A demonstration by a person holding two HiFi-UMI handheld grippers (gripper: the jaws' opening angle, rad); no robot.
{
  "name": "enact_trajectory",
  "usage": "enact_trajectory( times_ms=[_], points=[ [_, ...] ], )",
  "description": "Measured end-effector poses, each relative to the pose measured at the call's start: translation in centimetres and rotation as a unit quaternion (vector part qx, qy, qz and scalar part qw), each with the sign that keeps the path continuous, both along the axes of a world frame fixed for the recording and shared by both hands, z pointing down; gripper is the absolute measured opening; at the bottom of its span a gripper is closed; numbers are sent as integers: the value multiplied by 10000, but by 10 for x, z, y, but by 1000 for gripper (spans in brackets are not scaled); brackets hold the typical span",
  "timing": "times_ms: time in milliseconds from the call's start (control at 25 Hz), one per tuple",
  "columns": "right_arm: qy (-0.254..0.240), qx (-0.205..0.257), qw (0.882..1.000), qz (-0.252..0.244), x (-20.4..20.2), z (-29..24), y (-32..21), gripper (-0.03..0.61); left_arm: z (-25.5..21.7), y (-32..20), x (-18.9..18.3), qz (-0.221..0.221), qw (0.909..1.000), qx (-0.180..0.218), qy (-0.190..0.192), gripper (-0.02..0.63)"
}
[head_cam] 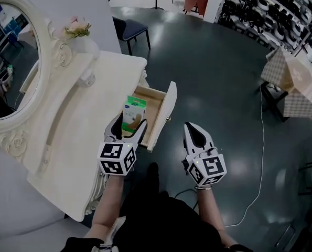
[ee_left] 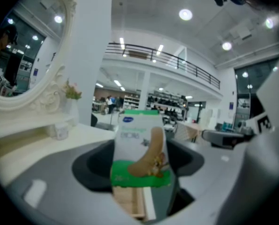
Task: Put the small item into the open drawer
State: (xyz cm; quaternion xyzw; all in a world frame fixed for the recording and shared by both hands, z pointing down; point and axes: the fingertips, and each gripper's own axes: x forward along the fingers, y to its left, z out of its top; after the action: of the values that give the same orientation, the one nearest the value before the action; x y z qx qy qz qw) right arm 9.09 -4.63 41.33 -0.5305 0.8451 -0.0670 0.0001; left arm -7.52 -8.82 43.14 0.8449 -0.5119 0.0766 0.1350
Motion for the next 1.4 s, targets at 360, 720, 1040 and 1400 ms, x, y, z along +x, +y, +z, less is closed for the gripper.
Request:
enact_trajectory(
  times_ms=[360, 720, 1040, 1400],
  points=[
    [51, -34, 9998, 215, 1, -1, -56, -3, -9, -63, -1, 139, 9999, 95, 19, 353],
    [86, 1, 9991, 412, -2, -9, -92, -3, -15, -100, 0, 342, 9993, 112, 62, 353],
    [61, -8, 9988, 496, 0, -5, -100, -3, -7, -115, 8, 472, 9989, 46, 36, 353],
    [70, 110, 9984, 549, 11, -11, -127, -3, 7, -140, 17, 494, 9987, -84, 4, 353]
  ],
)
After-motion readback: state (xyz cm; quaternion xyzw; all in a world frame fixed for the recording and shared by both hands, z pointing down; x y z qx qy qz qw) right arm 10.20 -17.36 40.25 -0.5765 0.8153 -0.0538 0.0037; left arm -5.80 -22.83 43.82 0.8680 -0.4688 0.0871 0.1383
